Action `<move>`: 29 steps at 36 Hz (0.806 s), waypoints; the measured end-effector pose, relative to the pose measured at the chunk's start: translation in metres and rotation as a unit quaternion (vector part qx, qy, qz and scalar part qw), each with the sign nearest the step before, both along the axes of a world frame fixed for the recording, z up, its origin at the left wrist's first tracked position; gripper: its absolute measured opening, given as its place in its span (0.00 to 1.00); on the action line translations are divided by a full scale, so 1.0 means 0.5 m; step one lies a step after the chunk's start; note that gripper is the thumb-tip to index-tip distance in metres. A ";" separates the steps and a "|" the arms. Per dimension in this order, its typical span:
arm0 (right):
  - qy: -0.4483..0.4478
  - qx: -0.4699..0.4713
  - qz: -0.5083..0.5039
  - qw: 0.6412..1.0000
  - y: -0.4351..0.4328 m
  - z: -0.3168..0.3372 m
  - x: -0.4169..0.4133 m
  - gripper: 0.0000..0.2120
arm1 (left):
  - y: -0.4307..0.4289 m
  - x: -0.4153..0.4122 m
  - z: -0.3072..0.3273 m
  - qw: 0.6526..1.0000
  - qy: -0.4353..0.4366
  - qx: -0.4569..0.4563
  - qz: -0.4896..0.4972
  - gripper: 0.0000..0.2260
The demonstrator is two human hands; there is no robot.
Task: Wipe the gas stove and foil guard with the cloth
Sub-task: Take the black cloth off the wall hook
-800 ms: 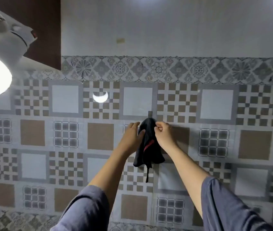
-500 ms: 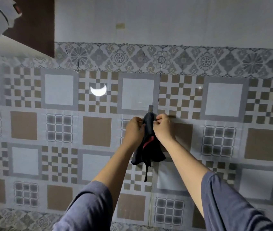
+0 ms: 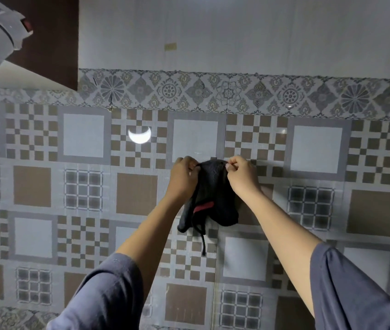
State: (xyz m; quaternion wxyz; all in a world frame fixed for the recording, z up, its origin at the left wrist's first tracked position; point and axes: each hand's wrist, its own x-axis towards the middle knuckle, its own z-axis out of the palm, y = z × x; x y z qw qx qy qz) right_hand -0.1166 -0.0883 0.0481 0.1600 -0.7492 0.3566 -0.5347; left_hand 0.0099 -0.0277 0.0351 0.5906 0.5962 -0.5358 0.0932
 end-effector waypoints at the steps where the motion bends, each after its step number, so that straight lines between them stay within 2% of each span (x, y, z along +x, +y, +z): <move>1: -0.001 -0.004 0.004 1.000 0.008 0.005 -0.006 0.10 | 0.009 -0.004 0.004 1.000 -0.009 -0.006 -0.003 0.07; 7: -0.003 -0.008 0.010 1.000 0.073 0.000 -0.057 0.10 | 0.091 -0.042 -0.002 0.997 -0.025 0.013 -0.066 0.09; 13: 0.016 0.038 0.045 0.998 0.140 -0.063 -0.128 0.09 | 0.177 -0.099 -0.062 0.987 0.004 0.100 -0.124 0.10; 16: 0.028 0.055 0.063 0.996 0.168 -0.104 -0.165 0.05 | 0.224 -0.135 -0.100 0.970 0.047 0.148 -0.188 0.10; 21: 0.050 0.081 0.086 0.992 0.219 -0.161 -0.222 0.06 | 0.295 -0.203 -0.153 0.927 0.052 0.221 -0.300 0.07; 26: 0.050 0.094 0.105 0.989 0.267 -0.213 -0.273 0.06 | 0.324 -0.255 -0.198 0.933 0.072 0.186 -0.299 0.06; 29: 0.027 0.116 0.119 0.986 0.293 -0.247 -0.300 0.04 | 0.340 -0.281 -0.214 0.936 0.114 0.149 -0.298 0.06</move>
